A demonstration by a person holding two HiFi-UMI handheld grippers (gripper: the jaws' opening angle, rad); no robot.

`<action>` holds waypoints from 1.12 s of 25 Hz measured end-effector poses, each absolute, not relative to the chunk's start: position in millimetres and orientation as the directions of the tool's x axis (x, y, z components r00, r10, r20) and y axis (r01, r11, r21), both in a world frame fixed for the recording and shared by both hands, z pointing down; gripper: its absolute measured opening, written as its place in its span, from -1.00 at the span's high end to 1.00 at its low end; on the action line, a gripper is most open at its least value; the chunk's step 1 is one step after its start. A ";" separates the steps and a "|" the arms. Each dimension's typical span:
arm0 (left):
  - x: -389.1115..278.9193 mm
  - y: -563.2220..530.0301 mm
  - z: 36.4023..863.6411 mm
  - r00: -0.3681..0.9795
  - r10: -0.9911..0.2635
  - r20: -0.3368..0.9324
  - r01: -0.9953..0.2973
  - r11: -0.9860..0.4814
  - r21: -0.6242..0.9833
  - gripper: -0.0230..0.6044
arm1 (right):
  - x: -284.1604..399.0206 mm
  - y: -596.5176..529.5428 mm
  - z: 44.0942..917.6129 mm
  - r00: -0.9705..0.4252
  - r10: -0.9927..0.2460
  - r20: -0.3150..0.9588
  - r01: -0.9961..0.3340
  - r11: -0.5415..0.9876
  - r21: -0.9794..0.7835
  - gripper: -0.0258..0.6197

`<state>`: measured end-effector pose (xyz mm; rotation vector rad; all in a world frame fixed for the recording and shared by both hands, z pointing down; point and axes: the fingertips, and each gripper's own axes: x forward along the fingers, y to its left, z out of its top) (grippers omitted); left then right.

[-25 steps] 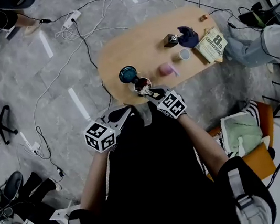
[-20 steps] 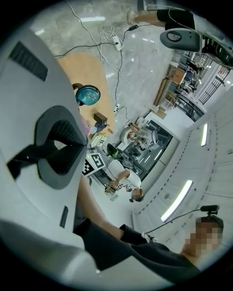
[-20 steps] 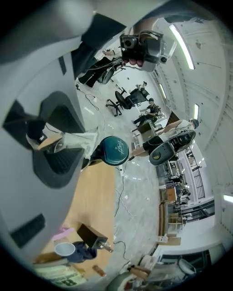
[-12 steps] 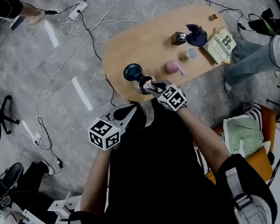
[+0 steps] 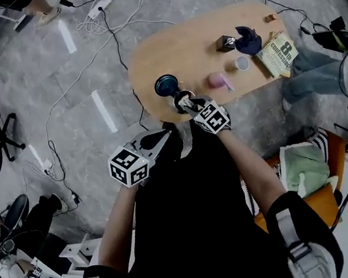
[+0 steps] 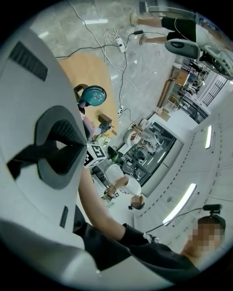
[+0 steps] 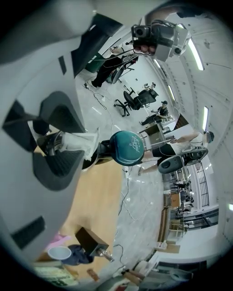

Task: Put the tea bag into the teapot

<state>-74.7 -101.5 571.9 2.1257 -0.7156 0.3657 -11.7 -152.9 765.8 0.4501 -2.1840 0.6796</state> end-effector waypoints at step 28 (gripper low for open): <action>-63.2 -104.4 580.6 0.825 -0.329 0.460 -0.565 -0.516 0.644 0.89 | -5.7 -137.9 720.1 -0.672 -0.127 0.730 -0.490 0.815 -0.309 0.90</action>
